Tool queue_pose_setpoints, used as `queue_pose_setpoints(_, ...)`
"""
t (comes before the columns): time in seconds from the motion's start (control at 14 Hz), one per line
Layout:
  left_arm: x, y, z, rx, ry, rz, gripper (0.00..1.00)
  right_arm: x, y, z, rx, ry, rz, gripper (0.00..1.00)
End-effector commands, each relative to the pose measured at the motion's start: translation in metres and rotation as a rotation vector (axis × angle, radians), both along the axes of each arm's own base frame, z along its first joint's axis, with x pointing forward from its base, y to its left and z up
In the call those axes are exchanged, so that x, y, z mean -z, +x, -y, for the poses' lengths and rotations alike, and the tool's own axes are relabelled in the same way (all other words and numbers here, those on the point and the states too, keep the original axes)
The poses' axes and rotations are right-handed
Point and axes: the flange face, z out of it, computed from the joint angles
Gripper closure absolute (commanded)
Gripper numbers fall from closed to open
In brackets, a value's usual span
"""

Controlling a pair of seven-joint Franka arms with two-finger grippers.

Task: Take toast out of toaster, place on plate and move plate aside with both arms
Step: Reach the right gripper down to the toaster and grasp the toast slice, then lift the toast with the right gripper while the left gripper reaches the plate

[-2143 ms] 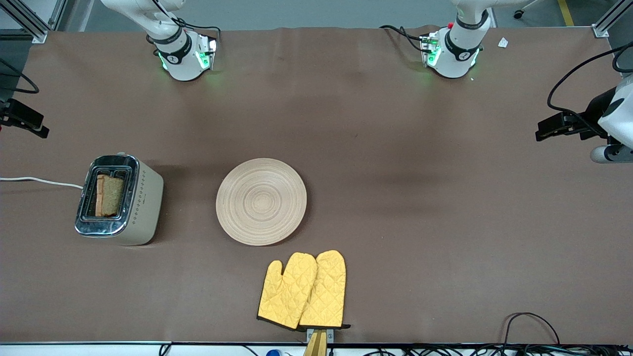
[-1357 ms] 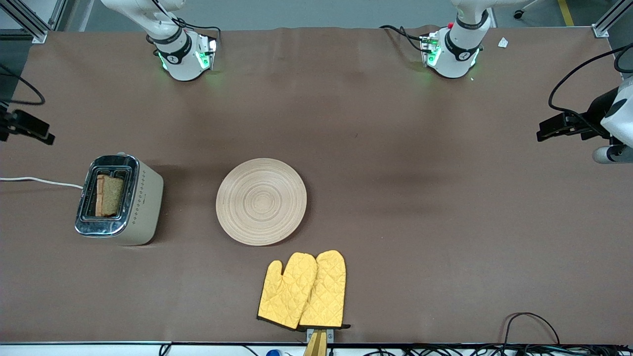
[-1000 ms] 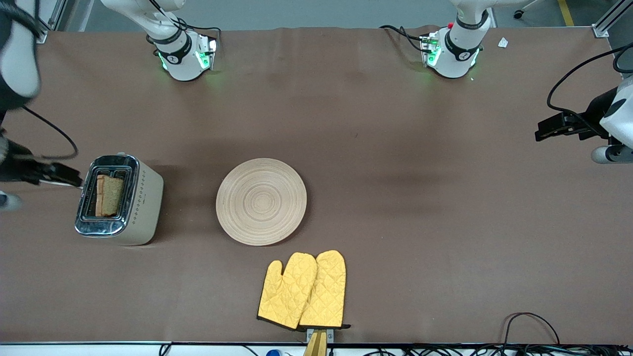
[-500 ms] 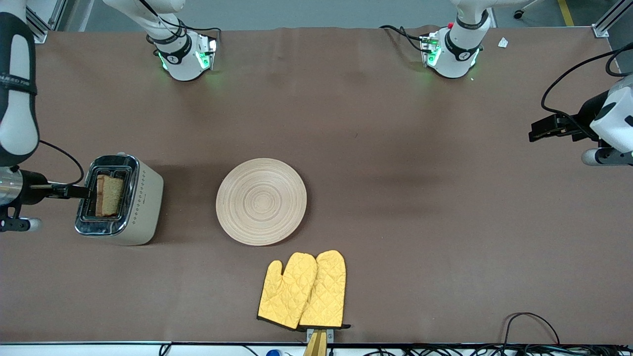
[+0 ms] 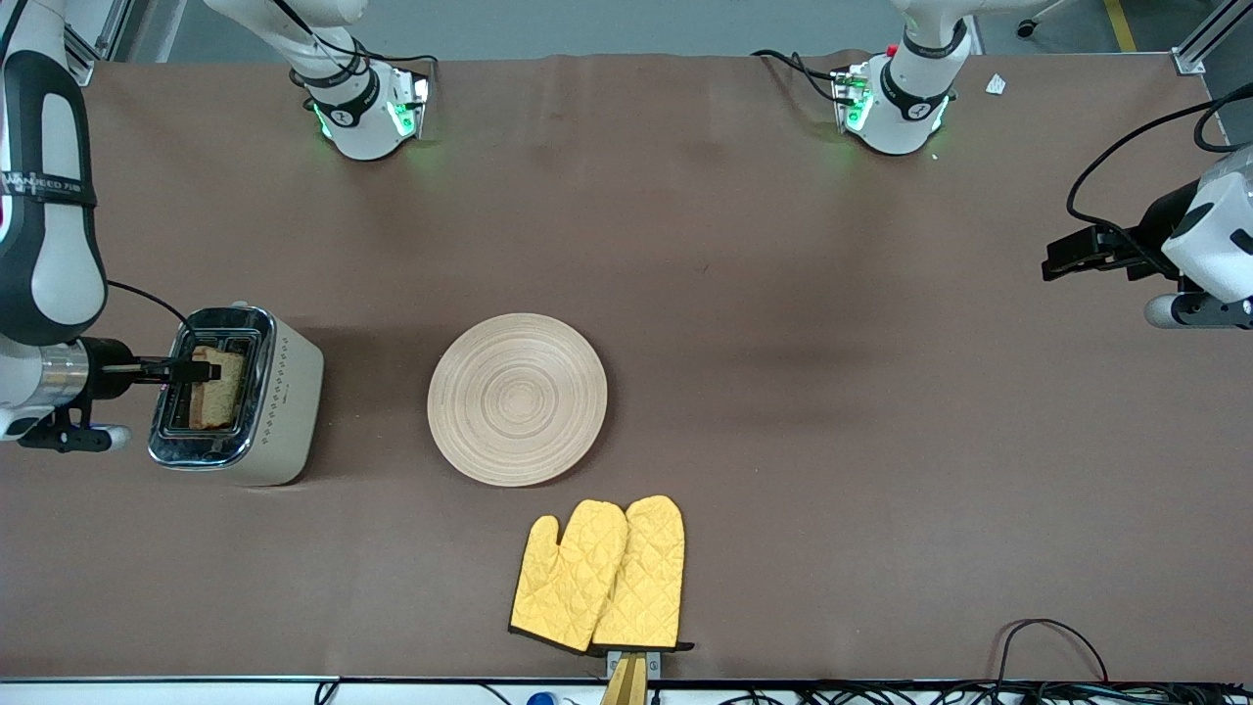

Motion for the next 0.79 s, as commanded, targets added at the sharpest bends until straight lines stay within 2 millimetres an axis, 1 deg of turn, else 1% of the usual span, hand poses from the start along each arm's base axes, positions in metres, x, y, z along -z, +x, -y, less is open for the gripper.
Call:
queue_pose_setpoints(0.0,-0.003,-0.001,0.003,0.018,-0.027,-0.007,0.0,0.0,-0.001,-0.003,0.01,0.021,0.007,0.53)
queue_pose_setpoints(0.07,-0.003,-0.001,0.002,0.018,-0.026,-0.007,0.0,0.0,-0.001,-0.006,0.006,0.021,0.007,0.68)
queue_pose_setpoints(0.14,-0.002,-0.001,-0.002,0.012,-0.026,-0.01,0.0,0.0,-0.001,-0.007,0.004,0.021,0.007,0.78)
queue_pose_setpoints(0.21,-0.003,-0.002,-0.003,0.012,-0.026,-0.014,0.0,0.0,-0.001,-0.007,0.004,0.021,0.007,0.86)
queue_pose_setpoints(0.29,-0.003,-0.002,0.0,0.014,-0.027,-0.014,0.0,-0.001,0.0,-0.007,0.003,0.019,0.008,0.93)
queue_pose_setpoints(0.43,-0.005,-0.004,0.003,0.017,-0.026,-0.013,0.0,-0.01,0.002,-0.008,-0.003,0.018,0.017,0.99)
queue_pose_setpoints(0.5,-0.006,-0.004,0.003,0.019,-0.026,-0.013,0.0,-0.028,0.008,-0.012,-0.012,0.016,0.049,0.99)
queue_pose_setpoints(0.57,-0.005,-0.004,0.002,0.019,-0.03,-0.018,0.0,-0.047,0.012,-0.03,-0.044,0.018,0.051,0.99)
queue_pose_setpoints(0.64,-0.003,-0.006,0.001,0.015,-0.055,-0.04,0.0,-0.07,0.016,-0.051,-0.083,0.011,0.056,0.99)
queue_pose_setpoints(0.71,-0.001,-0.007,0.003,0.006,-0.102,-0.053,0.0,-0.098,0.021,-0.081,-0.132,-0.002,0.081,0.99)
